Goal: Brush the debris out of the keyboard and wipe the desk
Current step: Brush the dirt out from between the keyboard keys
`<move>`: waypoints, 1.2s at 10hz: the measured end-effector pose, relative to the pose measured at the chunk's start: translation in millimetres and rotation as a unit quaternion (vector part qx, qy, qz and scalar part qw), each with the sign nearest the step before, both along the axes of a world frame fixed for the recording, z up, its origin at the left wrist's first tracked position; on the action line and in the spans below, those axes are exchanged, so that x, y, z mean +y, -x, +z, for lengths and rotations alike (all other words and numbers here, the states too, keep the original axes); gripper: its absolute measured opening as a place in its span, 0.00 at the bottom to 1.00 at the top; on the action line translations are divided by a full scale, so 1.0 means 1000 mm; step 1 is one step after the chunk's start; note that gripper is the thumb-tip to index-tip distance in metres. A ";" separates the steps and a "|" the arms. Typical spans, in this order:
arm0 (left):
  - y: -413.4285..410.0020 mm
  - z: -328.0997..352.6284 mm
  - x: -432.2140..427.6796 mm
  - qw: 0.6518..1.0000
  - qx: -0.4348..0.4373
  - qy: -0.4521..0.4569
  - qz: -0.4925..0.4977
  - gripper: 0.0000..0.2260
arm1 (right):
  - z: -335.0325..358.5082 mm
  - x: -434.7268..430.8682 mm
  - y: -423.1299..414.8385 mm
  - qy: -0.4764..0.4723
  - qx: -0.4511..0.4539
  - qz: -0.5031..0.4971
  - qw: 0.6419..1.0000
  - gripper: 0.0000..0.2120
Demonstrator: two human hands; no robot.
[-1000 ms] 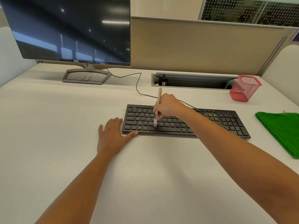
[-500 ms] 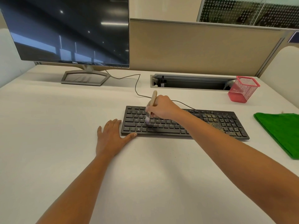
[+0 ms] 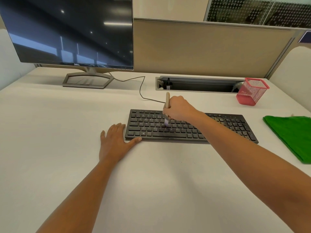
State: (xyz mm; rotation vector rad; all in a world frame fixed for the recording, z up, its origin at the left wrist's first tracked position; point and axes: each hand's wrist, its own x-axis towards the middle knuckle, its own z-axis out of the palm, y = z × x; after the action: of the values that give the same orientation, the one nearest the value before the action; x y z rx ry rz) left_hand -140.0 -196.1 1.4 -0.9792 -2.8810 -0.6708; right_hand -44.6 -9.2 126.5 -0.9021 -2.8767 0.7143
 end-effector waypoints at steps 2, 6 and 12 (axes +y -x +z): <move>-0.001 0.001 0.000 1.000 0.004 0.006 0.001 0.37 | -0.013 -0.007 -0.003 0.093 0.011 -0.014 0.995 0.12; -0.002 0.002 0.000 1.000 0.000 0.007 -0.001 0.37 | -0.013 0.003 0.000 0.115 0.072 -0.074 0.988 0.12; 0.001 -0.001 0.000 1.000 0.004 0.000 -0.001 0.38 | -0.019 -0.003 0.000 0.124 0.059 -0.065 0.988 0.12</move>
State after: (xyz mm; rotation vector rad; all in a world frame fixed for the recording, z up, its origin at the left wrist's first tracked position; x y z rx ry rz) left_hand -140.9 -196.5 0.2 -0.9832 -2.8737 -0.6658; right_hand -44.4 -12.4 107.6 -1.0251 -2.6372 1.0889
